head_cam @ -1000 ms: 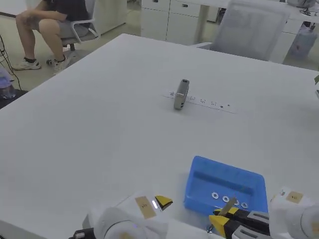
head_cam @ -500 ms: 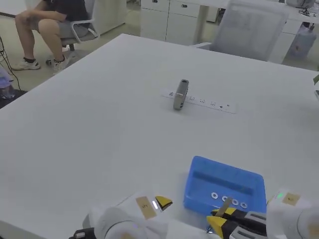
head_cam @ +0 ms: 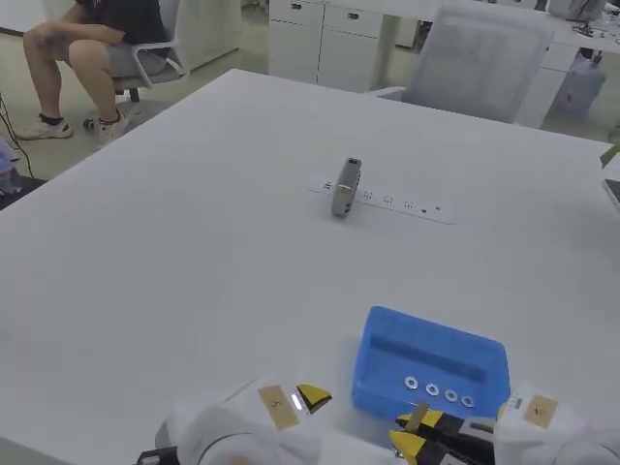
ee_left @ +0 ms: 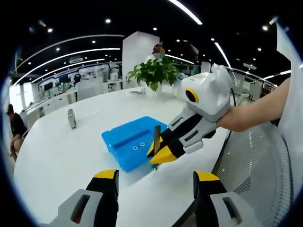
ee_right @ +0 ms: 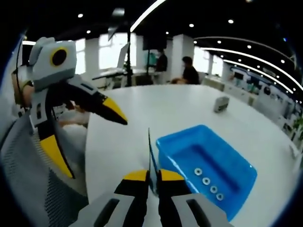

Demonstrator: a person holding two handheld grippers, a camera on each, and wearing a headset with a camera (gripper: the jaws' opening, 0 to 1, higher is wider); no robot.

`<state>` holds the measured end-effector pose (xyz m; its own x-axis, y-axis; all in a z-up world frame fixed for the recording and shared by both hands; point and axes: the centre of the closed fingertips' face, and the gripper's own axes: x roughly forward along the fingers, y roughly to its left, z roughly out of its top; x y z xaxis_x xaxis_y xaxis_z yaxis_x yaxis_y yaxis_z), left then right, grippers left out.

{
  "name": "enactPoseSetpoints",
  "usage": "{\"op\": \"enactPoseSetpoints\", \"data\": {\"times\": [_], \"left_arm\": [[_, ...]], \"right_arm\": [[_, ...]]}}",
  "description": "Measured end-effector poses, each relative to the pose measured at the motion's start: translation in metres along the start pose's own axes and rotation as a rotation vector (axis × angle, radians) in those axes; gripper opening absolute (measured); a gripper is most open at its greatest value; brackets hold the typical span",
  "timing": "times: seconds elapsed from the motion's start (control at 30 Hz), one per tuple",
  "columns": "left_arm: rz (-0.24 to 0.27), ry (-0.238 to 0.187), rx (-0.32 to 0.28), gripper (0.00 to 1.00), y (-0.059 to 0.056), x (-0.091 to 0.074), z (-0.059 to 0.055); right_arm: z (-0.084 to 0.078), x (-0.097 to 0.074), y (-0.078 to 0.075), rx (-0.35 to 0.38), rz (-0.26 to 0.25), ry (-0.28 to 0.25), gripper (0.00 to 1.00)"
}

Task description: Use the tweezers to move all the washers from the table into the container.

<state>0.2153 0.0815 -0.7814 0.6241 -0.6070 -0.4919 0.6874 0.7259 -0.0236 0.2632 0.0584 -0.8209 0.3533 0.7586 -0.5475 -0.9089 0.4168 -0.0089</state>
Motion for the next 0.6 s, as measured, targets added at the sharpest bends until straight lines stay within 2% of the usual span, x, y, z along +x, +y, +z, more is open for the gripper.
{"op": "enactPoseSetpoints", "data": {"times": [0.1,0.17,0.4,0.6], "left_arm": [[0.003,0.005,0.004,0.63,0.001,0.000,-0.001],[0.001,0.006,0.008,0.63,0.000,0.000,-0.001],[0.000,0.012,0.014,0.62,0.000,0.000,-0.002],[0.003,0.017,0.016,0.62,0.001,0.000,-0.003]], "right_arm": [[-0.001,-0.001,-0.007,0.054,-0.021,-0.015,0.03],[-0.002,-0.002,-0.009,0.088,-0.017,-0.027,0.03],[-0.003,-0.002,-0.010,0.077,-0.015,-0.013,0.03],[-0.005,-0.002,-0.015,0.146,-0.020,-0.002,0.03]]}}
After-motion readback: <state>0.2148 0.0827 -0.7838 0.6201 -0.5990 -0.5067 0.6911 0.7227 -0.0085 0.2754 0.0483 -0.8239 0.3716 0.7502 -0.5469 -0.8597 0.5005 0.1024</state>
